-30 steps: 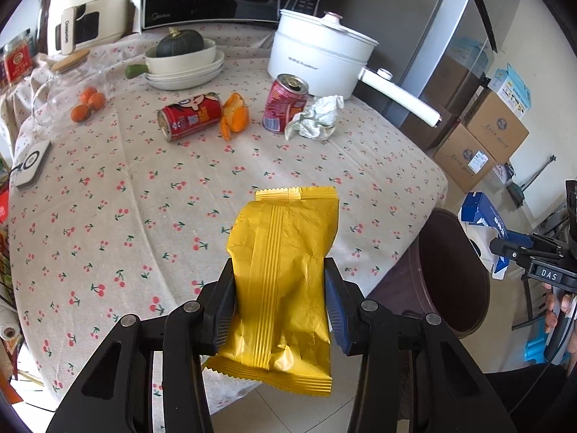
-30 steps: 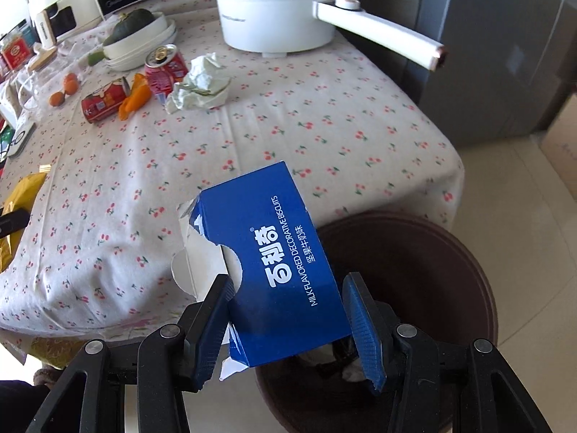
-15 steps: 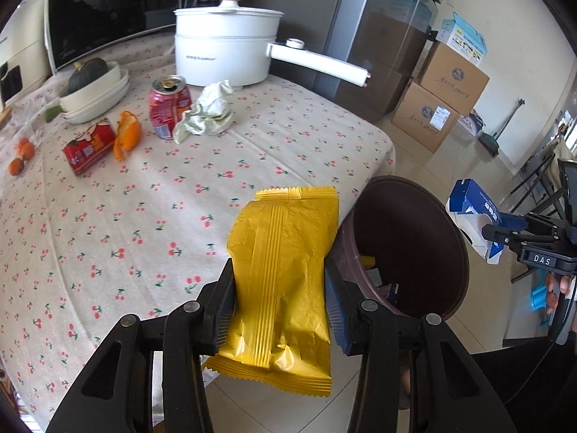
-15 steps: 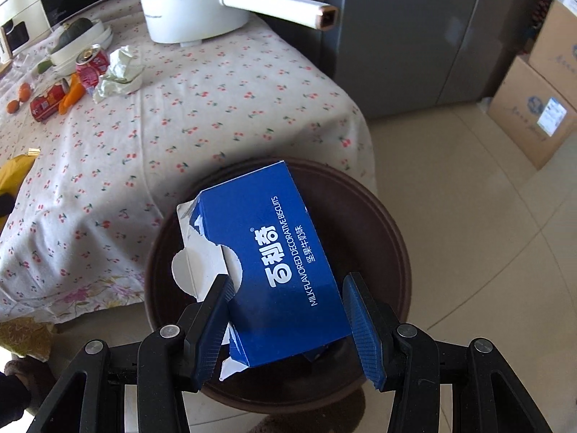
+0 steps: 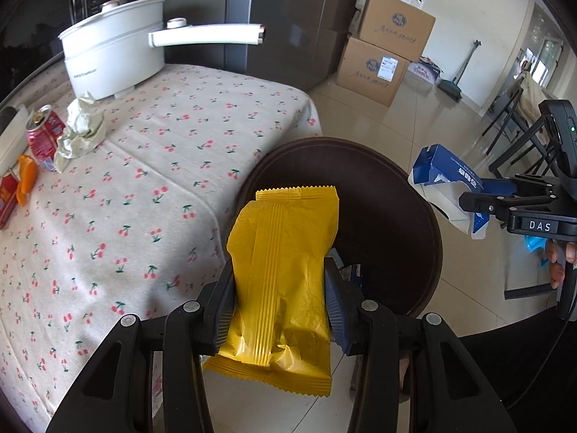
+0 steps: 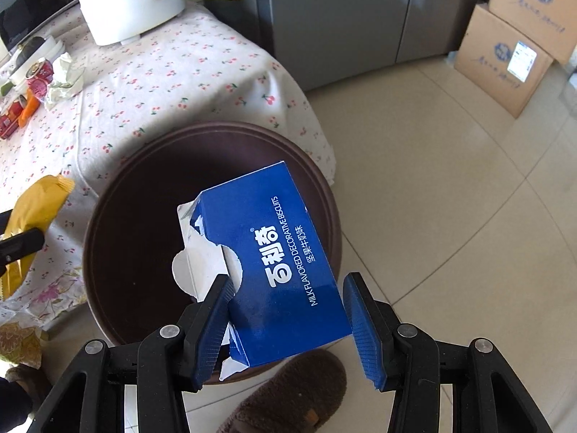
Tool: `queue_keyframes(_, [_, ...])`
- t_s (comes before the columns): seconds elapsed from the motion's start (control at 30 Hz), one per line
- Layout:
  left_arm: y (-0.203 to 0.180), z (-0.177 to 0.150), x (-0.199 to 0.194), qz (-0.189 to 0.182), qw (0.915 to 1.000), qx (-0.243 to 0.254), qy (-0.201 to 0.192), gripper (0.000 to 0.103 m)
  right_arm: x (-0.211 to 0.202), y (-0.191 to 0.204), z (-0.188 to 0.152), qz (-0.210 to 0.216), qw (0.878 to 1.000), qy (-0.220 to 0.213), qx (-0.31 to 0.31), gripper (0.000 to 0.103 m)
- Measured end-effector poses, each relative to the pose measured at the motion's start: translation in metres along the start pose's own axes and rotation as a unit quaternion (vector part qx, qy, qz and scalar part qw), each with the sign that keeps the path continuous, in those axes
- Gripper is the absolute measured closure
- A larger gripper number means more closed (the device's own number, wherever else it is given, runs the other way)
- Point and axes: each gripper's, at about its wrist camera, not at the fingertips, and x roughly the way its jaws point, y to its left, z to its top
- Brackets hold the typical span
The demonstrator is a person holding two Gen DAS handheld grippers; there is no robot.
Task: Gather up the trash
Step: 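Carry yellow bag and biscuit box over the bin and release both, then move both grippers back over the table toward the remaining trash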
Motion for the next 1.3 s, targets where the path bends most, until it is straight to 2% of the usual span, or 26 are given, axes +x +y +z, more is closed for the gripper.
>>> queue_keyframes(0.13, [-0.009, 0.008, 0.008, -0.014, 0.9994, 0.014, -0.030, 0.051, 0.003, -0.008, -0.001, 0.004, 1.000, 0.006, 0.012, 0.048])
queue_keyframes(0.17, [-0.009, 0.009, 0.007, -0.012, 0.9990, 0.013, -0.040, 0.040, 0.003, -0.010, -0.002, 0.005, 1.000, 0.006, 0.015, 0.048])
queue_keyframes(0.2, [-0.009, 0.011, 0.007, -0.008, 0.9990, 0.008, -0.044, 0.034, 0.003, -0.012, -0.001, 0.006, 1.000, 0.007, 0.018, 0.048])
queue_keyframes(0.23, [-0.007, 0.013, 0.007, -0.003, 0.9990, 0.001, -0.045, 0.021, 0.003, -0.013, -0.001, 0.006, 1.000, 0.007, 0.020, 0.048])
queue_keyframes(0.27, [-0.005, 0.014, 0.007, 0.003, 0.9990, -0.006, -0.044, 0.014, 0.003, -0.014, -0.001, 0.008, 1.000, 0.007, 0.023, 0.048])
queue_keyframes(0.53, [0.027, 0.008, -0.006, 0.045, 0.9977, -0.042, -0.029, 0.008, 0.006, -0.007, 0.002, 0.014, 1.000, 0.010, 0.022, 0.048])
queue_keyframes(0.77, [0.051, -0.006, -0.024, 0.077, 0.9952, -0.058, -0.018, 0.007, 0.006, 0.009, 0.009, 0.009, 1.000, 0.006, 0.014, 0.046])
queue_keyframes(0.9, [0.065, -0.013, -0.036, 0.089, 0.9933, -0.072, -0.017, 0.007, 0.001, 0.021, 0.015, 0.022, 1.000, -0.008, 0.021, 0.025])
queue_keyframes(1.3, [0.093, -0.030, -0.070, 0.127, 0.9875, -0.089, -0.029, 0.003, -0.010, 0.070, 0.034, 0.044, 0.998, -0.033, 0.010, 0.018])
